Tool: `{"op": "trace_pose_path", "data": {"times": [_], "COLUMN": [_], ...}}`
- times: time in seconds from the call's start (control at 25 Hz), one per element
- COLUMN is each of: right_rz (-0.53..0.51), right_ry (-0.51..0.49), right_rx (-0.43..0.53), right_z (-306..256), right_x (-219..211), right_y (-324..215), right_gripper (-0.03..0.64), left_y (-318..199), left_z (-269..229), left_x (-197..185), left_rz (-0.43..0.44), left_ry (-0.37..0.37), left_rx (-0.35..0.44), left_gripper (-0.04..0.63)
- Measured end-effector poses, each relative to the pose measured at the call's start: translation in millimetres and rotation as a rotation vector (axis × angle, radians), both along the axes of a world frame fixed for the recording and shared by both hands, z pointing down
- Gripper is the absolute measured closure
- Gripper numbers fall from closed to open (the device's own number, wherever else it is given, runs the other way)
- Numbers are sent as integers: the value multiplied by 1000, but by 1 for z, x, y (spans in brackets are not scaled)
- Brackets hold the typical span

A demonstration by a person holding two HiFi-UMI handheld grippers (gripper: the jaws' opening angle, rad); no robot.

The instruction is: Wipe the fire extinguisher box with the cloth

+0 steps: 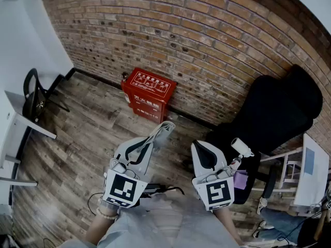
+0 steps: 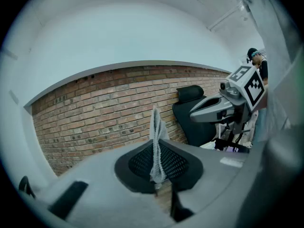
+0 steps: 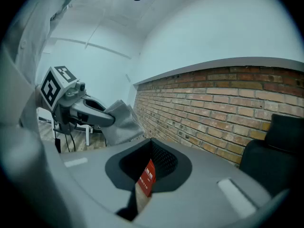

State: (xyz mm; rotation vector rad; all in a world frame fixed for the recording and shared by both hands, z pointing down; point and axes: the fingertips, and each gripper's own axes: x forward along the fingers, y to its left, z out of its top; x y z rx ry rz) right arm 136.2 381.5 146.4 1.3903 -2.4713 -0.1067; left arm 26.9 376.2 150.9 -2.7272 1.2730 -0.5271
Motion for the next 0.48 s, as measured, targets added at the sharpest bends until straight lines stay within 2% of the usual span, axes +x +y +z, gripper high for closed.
{"op": "trace_pose_path", "data": {"times": [0.16,0.48], "right_rz": [2,9], "right_ry": [-3,-3], "right_rx": [0,-4], "right_z": [-1,0], "right_x": [0,-2], "right_y": [-5,-4], "right_gripper": [607,607], "left_y": [-4,-5], "left_z": [2,1], "left_x": [-1,-3], "left_rz": [3,4], "left_ry": [-15,3], "left_rx": [-12,-5], "left_gripper": [583,583]}}
